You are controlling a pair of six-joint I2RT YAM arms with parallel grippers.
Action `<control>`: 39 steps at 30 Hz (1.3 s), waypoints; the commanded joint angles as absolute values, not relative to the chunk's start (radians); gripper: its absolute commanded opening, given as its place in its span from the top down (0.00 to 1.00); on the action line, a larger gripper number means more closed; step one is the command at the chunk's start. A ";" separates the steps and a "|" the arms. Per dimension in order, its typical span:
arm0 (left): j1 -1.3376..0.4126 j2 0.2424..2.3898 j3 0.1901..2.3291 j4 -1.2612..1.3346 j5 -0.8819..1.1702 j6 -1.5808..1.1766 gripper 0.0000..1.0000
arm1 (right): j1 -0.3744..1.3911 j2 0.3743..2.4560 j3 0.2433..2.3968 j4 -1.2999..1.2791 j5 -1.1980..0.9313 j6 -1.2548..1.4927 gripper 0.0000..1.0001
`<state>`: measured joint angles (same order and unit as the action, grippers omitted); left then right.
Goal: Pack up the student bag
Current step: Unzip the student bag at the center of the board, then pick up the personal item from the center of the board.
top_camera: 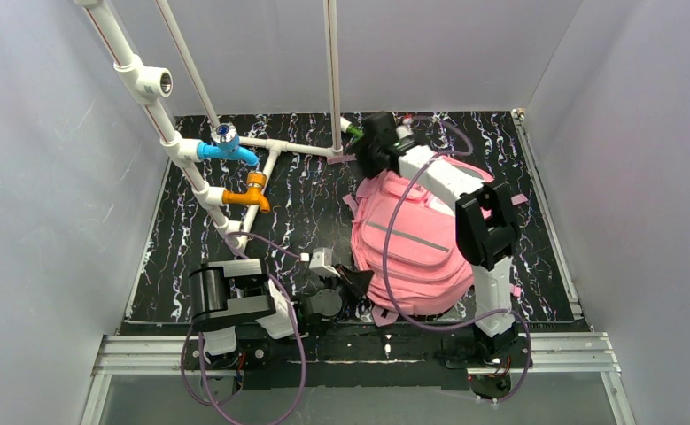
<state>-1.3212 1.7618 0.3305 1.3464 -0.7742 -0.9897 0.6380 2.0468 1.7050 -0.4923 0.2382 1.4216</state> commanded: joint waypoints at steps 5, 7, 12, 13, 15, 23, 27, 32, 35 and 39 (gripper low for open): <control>-1.364 1.668 0.318 1.381 -0.641 -0.934 1.00 | 0.454 2.021 2.100 -0.765 -0.159 0.603 0.02; -1.347 1.654 0.319 1.373 -0.628 -0.911 1.00 | 0.464 1.952 2.113 -0.986 -0.090 0.342 0.01; -1.286 1.508 0.349 1.138 -0.585 -0.885 1.00 | 0.647 1.502 1.535 -0.908 0.382 -0.043 0.02; -1.266 1.474 0.368 1.048 -0.561 -0.877 1.00 | 0.684 1.436 1.471 -0.879 0.457 -0.025 0.02; -1.238 1.401 0.415 0.881 -0.519 -0.823 1.00 | 0.731 1.337 1.391 -0.842 0.460 0.032 0.02; -1.232 1.159 0.431 0.524 -0.476 -0.735 0.83 | 0.944 1.174 1.167 -0.825 0.422 0.003 0.02; -1.233 1.030 0.518 0.174 -0.383 -0.762 0.45 | 1.115 1.195 1.148 -0.835 0.579 0.019 0.02; -1.235 0.884 0.639 -0.241 -0.358 -0.781 0.23 | 1.221 1.267 1.146 -0.868 0.686 0.026 0.01; -1.235 0.769 0.657 -0.413 -0.369 -0.823 0.21 | 1.309 1.309 1.138 -0.891 0.711 0.012 0.02; -1.232 0.622 0.667 -0.658 -0.401 -0.916 0.22 | 1.337 1.341 1.117 -0.886 0.698 0.010 0.02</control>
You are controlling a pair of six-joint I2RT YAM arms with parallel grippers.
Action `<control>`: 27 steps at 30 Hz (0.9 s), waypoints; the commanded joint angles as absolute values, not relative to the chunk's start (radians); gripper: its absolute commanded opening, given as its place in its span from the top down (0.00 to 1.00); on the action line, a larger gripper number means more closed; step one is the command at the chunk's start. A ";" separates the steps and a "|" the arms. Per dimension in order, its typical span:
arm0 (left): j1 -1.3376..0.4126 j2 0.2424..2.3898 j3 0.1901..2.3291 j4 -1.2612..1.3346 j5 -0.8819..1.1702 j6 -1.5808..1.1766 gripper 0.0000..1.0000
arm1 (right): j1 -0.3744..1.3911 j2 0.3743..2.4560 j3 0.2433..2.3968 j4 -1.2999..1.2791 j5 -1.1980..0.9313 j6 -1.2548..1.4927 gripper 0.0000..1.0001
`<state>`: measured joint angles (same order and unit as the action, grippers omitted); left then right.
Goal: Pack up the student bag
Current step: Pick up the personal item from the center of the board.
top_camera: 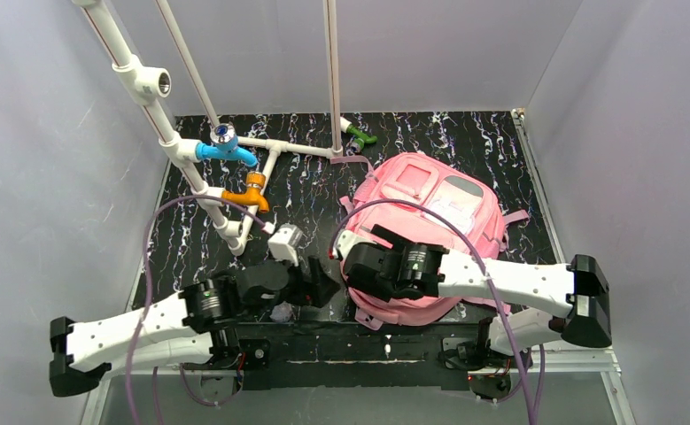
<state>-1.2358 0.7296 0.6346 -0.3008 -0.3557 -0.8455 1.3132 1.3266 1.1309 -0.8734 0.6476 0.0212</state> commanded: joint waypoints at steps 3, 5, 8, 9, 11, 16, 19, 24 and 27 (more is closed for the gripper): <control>-1.231 0.571 0.680 -0.818 -0.439 -0.978 0.24 | 1.337 1.345 1.075 -0.850 0.879 0.033 0.05; -1.230 0.544 0.655 -0.880 -0.458 -1.049 0.26 | 1.336 1.348 1.062 -0.851 1.006 0.061 0.09; -1.230 0.507 0.602 -0.883 -0.481 -1.139 0.28 | 1.336 1.342 1.109 -0.867 1.005 0.115 0.20; -1.230 0.501 0.589 -0.892 -0.497 -1.173 0.28 | 1.336 1.331 1.109 -0.846 0.993 0.111 0.28; -1.230 0.502 0.577 -0.934 -0.539 -1.256 0.26 | 1.336 1.314 1.104 -0.829 0.967 0.112 0.46; -1.230 0.570 0.599 -1.029 -0.652 -1.416 0.20 | 1.332 1.289 1.135 -0.858 0.824 0.164 0.90; -1.230 0.622 0.589 -0.985 -0.691 -1.431 0.15 | 1.319 1.268 1.137 -0.852 0.736 0.189 0.99; -1.230 0.704 0.553 -0.896 -0.707 -1.440 0.06 | 1.266 1.229 1.133 -0.837 0.689 0.247 0.99; -1.230 0.758 0.549 -0.889 -0.701 -1.470 0.03 | 1.251 1.209 1.128 -0.817 0.673 0.257 0.99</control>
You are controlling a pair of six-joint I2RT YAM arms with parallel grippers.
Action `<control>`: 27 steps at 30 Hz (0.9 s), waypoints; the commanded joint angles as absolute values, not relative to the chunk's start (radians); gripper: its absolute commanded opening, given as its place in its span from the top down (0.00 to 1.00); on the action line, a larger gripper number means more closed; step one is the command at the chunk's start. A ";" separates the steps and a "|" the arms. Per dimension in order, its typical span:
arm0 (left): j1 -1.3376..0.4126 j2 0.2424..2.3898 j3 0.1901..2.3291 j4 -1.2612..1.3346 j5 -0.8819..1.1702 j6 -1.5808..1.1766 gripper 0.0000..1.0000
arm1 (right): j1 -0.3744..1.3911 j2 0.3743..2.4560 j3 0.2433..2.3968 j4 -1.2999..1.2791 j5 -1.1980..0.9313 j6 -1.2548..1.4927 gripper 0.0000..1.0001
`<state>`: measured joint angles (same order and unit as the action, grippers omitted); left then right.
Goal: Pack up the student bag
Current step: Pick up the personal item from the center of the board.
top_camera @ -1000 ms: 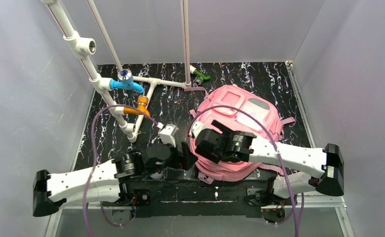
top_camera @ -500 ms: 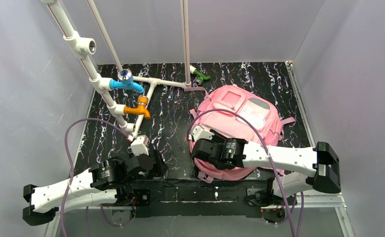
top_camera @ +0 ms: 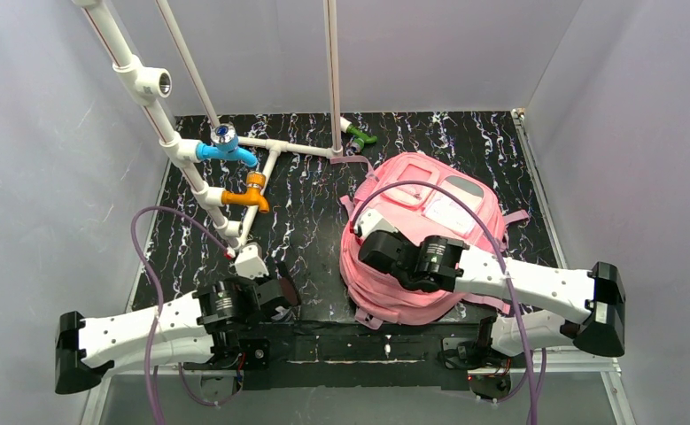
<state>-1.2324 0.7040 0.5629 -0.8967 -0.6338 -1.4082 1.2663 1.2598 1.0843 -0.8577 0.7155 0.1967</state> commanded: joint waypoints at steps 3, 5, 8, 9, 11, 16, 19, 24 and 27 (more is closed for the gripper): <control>-1.230 0.818 0.546 -0.922 -0.637 -1.515 0.00 | 1.235 1.195 1.131 -0.813 0.663 0.256 0.99; -1.230 0.871 0.541 -0.964 -0.615 -1.562 0.01 | 1.228 1.186 1.135 -0.820 0.663 0.254 0.99; -1.230 0.959 0.558 -1.014 -0.620 -1.598 0.01 | 1.217 1.173 1.131 -0.810 0.661 0.249 0.99; -1.230 0.978 0.562 -1.015 -0.621 -1.600 0.04 | 1.212 1.172 1.134 -0.813 0.660 0.250 0.99; -1.230 1.014 0.558 -1.002 -0.611 -1.604 0.09 | 1.209 1.170 1.149 -0.825 0.669 0.255 0.99; -1.230 1.034 0.543 -0.949 -0.588 -1.575 0.37 | 1.207 1.141 1.167 -0.818 0.687 0.265 0.99; -1.230 0.988 0.560 -0.945 -0.583 -1.548 0.51 | 1.207 1.132 1.170 -0.818 0.697 0.263 0.99; -1.232 0.889 0.648 -0.901 -0.514 -1.503 0.59 | 1.206 1.131 1.182 -0.821 0.708 0.272 0.99; -1.232 0.857 0.706 -0.687 -0.465 -1.393 0.59 | 1.199 1.124 1.193 -0.820 0.687 0.289 0.99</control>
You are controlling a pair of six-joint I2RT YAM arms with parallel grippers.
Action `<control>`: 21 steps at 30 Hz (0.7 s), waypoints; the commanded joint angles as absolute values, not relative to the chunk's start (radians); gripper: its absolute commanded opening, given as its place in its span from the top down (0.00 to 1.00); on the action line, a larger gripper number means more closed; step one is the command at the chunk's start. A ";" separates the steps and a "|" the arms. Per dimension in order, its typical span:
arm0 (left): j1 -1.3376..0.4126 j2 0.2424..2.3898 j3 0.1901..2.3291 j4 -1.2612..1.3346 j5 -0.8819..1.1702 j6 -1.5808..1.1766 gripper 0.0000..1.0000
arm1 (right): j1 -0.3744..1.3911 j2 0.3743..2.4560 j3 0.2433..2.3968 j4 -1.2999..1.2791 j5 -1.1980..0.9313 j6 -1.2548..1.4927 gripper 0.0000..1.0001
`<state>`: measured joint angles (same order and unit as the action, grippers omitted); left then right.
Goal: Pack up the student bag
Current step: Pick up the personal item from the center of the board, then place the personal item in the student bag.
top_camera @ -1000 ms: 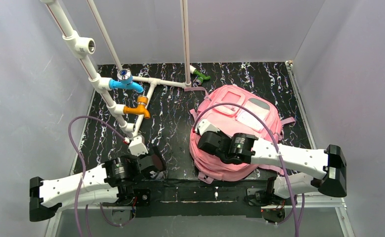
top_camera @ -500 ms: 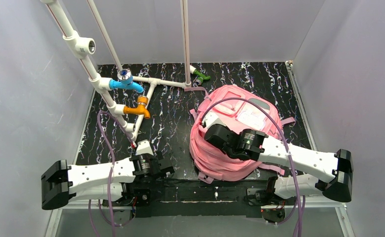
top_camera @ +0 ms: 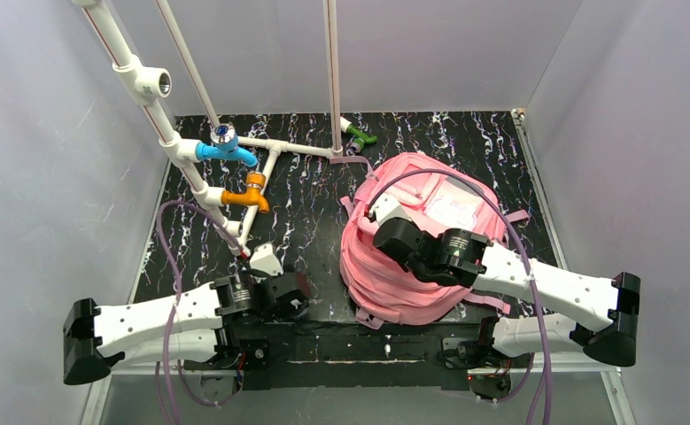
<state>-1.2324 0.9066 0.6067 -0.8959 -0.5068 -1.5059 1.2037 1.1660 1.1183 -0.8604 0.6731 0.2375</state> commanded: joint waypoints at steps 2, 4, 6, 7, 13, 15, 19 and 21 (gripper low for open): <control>-1.232 0.840 0.720 -0.510 -0.441 -1.345 0.59 | 1.195 1.113 1.196 -0.814 0.672 0.320 0.99; -1.232 0.826 0.682 -0.264 -0.419 -1.291 0.59 | 1.190 1.101 1.199 -0.810 0.656 0.367 0.99; -1.233 0.840 0.639 -0.002 -0.419 -1.236 0.59 | 1.184 1.083 1.198 -0.802 0.639 0.432 0.99; -1.233 0.863 0.639 0.076 -0.428 -1.238 0.58 | 1.180 1.076 1.197 -0.796 0.623 0.465 0.99; -1.234 1.052 0.714 0.377 -0.488 -1.146 0.59 | 1.172 1.034 1.210 -0.758 0.543 0.603 0.99; -1.238 1.122 0.733 0.410 -0.533 -1.137 0.59 | 1.172 1.025 1.226 -0.753 0.534 0.620 0.99; -1.243 1.213 0.738 0.427 -0.620 -1.196 0.59 | 1.172 1.018 1.265 -0.753 0.547 0.646 0.99; -1.248 1.249 0.740 0.438 -0.627 -1.214 0.59 | 1.171 1.020 1.279 -0.754 0.557 0.658 0.99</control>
<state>-1.2369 1.2083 0.7036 0.3351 -0.5259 -1.1885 1.1645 1.0592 1.1748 -0.8745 0.5568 0.5598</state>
